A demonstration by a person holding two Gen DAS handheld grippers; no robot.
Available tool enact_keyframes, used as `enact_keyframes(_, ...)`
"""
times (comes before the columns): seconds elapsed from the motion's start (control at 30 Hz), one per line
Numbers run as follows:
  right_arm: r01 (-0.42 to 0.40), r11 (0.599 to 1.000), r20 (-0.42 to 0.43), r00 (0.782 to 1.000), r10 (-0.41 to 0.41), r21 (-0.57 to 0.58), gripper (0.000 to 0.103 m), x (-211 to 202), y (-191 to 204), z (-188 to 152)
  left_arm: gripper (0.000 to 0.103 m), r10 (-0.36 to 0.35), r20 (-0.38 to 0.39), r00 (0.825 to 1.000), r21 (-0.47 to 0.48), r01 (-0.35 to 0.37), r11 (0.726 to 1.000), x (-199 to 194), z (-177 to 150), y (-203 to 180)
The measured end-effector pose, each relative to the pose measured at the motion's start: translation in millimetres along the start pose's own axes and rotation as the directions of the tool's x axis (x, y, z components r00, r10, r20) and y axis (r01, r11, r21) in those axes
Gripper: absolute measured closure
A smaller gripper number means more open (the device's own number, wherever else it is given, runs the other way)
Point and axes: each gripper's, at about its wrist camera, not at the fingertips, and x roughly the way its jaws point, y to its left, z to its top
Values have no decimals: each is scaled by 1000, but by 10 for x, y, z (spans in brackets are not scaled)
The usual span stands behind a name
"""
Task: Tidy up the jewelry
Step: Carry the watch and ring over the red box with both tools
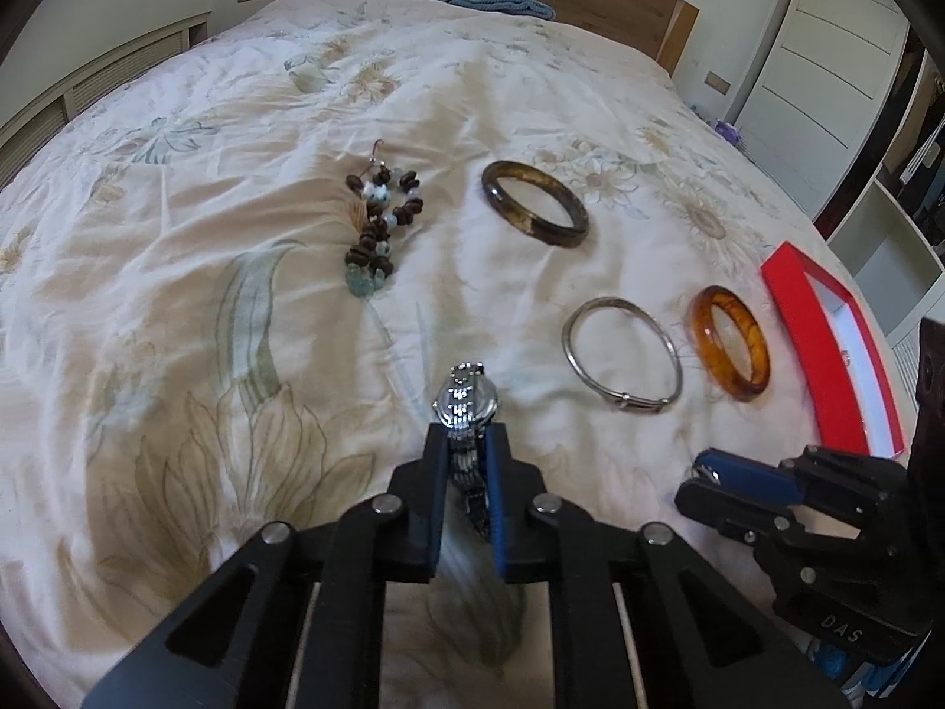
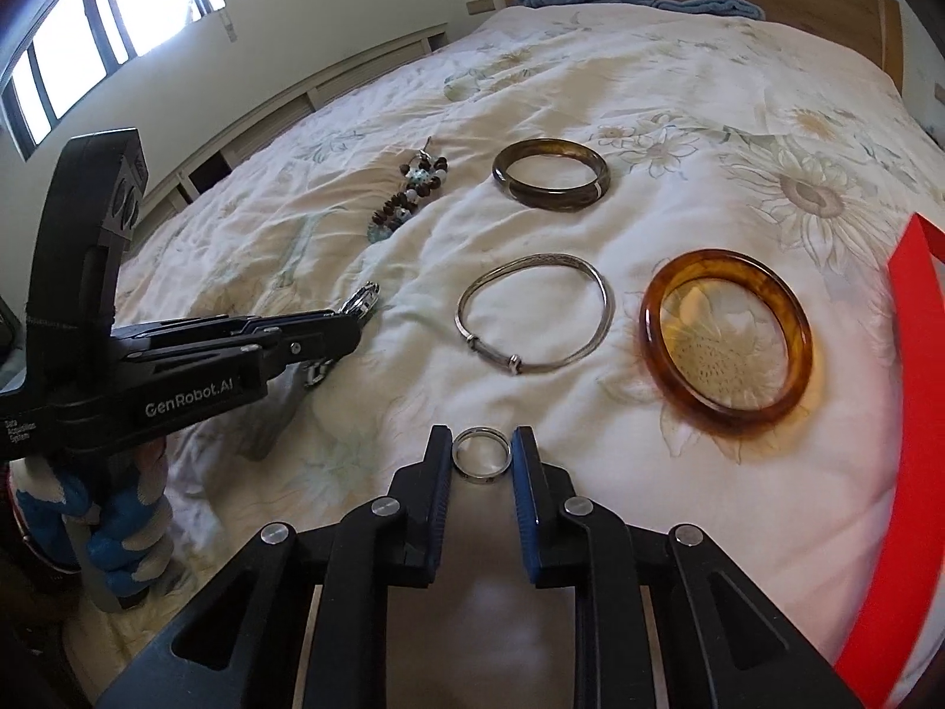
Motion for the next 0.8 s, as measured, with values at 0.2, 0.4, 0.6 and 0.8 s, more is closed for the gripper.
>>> enact_keyframes(0.2, -2, 999, 7, 1000, 2, 41, 83, -282, 59, -146, 92, -15, -2, 1000, -8, 15, 1000, -243, -104, -65)
enact_keyframes(0.4, 18, 998, 42, 999, -21, 64, 83, -684, 108, -291, 92, -31, 7, 999, -3, 31, 1000, -534, -212, -167)
enact_keyframes(0.6, 58, 993, 82, 994, -66, 102, 83, -1108, 25, -472, 92, -81, 10, 997, 32, 81, 996, -733, -249, -453)
enact_keyframes(0.8, 147, 975, 104, 981, -166, 167, 83, -1503, -444, -619, 92, -179, -18, 984, 126, 180, 976, -686, -107, -1135)
